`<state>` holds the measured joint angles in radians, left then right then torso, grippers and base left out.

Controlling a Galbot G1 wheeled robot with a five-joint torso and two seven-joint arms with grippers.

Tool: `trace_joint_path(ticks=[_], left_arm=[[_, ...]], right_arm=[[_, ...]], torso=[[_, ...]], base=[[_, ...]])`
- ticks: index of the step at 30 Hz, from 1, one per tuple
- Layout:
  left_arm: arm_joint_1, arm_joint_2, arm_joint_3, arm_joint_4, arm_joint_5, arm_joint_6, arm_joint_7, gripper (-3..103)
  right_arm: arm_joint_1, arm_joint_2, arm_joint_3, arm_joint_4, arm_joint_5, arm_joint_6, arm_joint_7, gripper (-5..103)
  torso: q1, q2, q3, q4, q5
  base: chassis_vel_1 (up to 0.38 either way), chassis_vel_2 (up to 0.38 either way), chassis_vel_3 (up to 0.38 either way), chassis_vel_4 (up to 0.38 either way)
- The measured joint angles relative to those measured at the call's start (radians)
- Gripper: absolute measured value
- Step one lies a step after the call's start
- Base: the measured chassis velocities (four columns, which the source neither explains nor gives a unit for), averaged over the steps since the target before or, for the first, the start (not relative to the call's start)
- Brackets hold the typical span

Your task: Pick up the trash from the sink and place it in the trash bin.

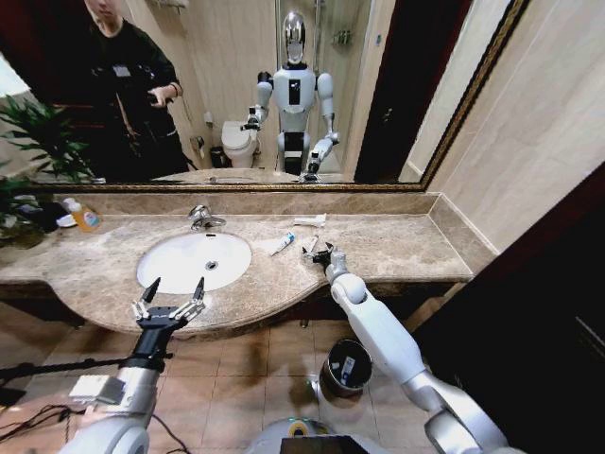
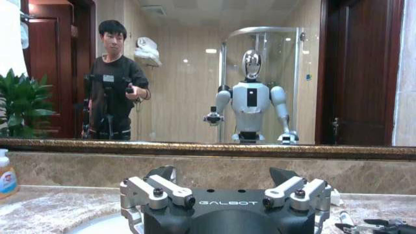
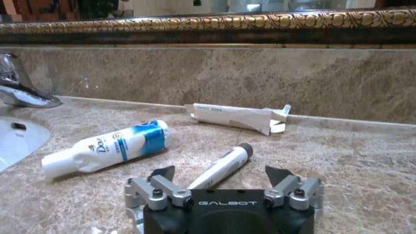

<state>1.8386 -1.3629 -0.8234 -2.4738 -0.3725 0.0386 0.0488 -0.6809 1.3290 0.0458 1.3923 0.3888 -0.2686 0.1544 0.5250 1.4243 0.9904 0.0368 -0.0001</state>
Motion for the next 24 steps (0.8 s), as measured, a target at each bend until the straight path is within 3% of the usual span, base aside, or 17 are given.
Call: trace_joint_path(ticks=[5,7,11,14,20,24], left_arm=[[0.000,0.000,0.000,0.000,0.000,0.000,0.000,100],[0.000,0.000,0.000,0.000,0.000,0.000,0.000,100],[0.000,0.000,0.000,0.000,0.000,0.000,0.000,100],[0.000,0.000,0.000,0.000,0.000,0.000,0.000,100],[0.000,0.000,0.000,0.000,0.000,0.000,0.000,100],[0.000,0.000,0.000,0.000,0.000,0.000,0.000,100]], right_arm=[[0.000,0.001,-0.007,0.000,-0.004,0.000,0.001,77],[-0.001,0.002,-0.008,0.000,-0.006,0.001,0.001,77],[-0.008,0.002,-0.011,0.003,-0.014,0.003,0.003,61],[-0.013,0.002,-0.012,0.005,-0.018,0.005,0.004,57],[-0.022,0.002,-0.010,0.015,-0.025,0.014,0.008,36],[-0.030,0.000,-0.010,0.026,-0.026,0.018,0.010,28]], torso=[[0.000,0.000,0.000,0.0000,0.0001],[0.000,0.000,0.000,0.0000,0.0001],[0.000,0.000,0.000,0.0000,0.0001],[0.000,0.000,0.000,0.0000,0.0001],[0.000,0.000,0.000,0.0000,0.0001],[0.000,0.000,0.000,0.0000,0.0001]], base=[[0.000,0.000,0.000,0.000],[0.000,0.000,0.000,0.000],[0.000,0.000,0.000,0.000],[0.000,0.000,0.000,0.000],[0.000,0.000,0.000,0.000],[0.000,0.000,0.000,0.000]])
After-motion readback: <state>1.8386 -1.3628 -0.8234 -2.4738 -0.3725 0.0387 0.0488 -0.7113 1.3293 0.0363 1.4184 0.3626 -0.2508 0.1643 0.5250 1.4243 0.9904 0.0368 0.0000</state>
